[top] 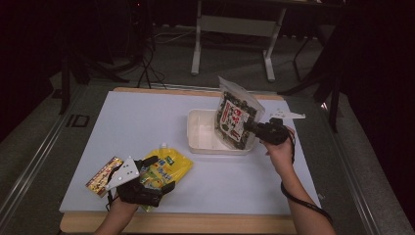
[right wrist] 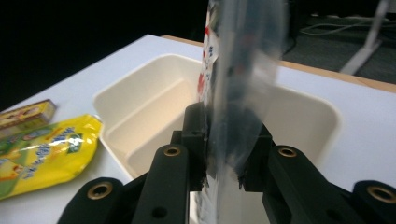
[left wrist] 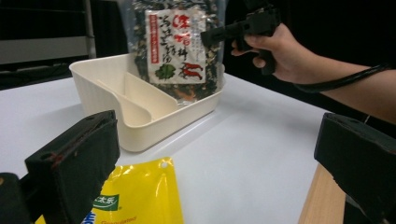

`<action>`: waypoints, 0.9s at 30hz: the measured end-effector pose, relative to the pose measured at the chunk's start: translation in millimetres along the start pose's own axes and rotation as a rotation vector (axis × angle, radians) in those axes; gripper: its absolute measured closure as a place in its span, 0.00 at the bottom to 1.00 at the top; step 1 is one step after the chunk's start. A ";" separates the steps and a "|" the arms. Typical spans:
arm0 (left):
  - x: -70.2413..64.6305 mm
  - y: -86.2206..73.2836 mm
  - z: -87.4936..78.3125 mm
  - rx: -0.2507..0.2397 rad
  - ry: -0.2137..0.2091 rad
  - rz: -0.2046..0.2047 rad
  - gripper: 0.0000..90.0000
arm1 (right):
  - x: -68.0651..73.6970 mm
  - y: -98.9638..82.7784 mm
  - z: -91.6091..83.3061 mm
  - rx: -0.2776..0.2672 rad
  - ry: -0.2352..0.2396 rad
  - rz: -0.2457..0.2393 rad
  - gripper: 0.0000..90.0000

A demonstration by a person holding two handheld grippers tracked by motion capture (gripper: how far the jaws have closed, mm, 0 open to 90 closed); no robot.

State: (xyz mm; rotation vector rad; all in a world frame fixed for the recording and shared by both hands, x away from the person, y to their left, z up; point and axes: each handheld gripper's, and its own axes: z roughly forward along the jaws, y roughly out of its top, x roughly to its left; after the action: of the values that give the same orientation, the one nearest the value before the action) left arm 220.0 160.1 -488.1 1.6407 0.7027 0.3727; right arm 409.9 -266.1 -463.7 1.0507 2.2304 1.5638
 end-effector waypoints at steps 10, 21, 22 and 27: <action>2.3 -2.8 2.5 -0.010 -0.008 -0.001 0.00 | 0.8 5.6 2.8 0.039 -0.013 -0.011 0.82; 6.2 -3.5 1.7 -0.021 -0.039 0.061 0.02 | 13.3 12.3 -22.4 0.048 -0.085 -0.033 0.43; 6.2 -3.4 2.0 -0.020 -0.045 0.053 0.02 | 14.8 12.7 -26.5 0.046 -0.091 -0.037 0.38; 7.2 -1.5 2.5 0.018 -0.056 0.035 0.02 | 26.0 13.5 -54.8 -0.010 -0.092 -0.041 0.16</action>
State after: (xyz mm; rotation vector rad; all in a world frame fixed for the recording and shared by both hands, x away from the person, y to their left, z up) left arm 226.7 162.9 -491.1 1.6760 0.6371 0.3453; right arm 366.8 -286.4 -423.8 1.0456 2.1667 1.4781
